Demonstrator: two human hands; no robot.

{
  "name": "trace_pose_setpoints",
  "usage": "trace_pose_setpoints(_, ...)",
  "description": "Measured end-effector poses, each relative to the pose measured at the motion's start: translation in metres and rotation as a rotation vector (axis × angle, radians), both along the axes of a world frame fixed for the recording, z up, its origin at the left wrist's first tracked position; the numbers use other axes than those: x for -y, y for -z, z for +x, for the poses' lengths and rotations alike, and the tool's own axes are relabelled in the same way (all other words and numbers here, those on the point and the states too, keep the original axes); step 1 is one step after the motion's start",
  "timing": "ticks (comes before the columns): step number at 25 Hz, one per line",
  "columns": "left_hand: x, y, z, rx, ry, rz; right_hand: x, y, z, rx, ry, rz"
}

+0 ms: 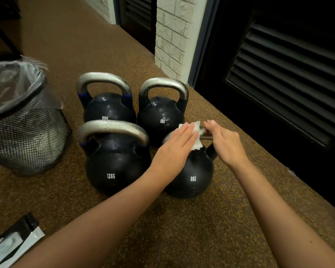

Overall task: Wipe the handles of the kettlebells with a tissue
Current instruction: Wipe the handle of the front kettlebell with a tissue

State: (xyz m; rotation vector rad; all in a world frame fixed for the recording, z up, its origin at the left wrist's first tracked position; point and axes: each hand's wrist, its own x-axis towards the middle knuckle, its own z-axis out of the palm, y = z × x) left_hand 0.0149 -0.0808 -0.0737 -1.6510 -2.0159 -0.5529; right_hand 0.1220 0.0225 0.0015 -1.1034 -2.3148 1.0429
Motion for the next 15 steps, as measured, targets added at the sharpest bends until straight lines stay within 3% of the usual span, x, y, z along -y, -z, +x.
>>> trace_pose_setpoints(2, -0.005, 0.004, 0.004, -0.095, 0.026, -0.034, 0.0, 0.001, 0.001, 0.015, 0.001, 0.003)
trace_pose_setpoints(4, -0.004, 0.005, 0.005, -0.061, 0.024, -0.027, -0.001, 0.001, 0.001, 0.029, -0.004, 0.017)
trace_pose_setpoints(6, -0.005, -0.003, 0.002, 0.154, 0.025, 0.067, -0.003, 0.001, 0.001, 0.035, -0.013, 0.022)
trace_pose_setpoints(10, 0.004, -0.021, -0.016, 0.846, 0.048, 0.213, -0.003, 0.001, 0.001, 0.024, -0.025, 0.018)
trace_pose_setpoints(15, 0.031, -0.006, -0.026, 1.162, -0.091, 0.226, -0.003, 0.002, 0.002, 0.015, -0.018, 0.026)
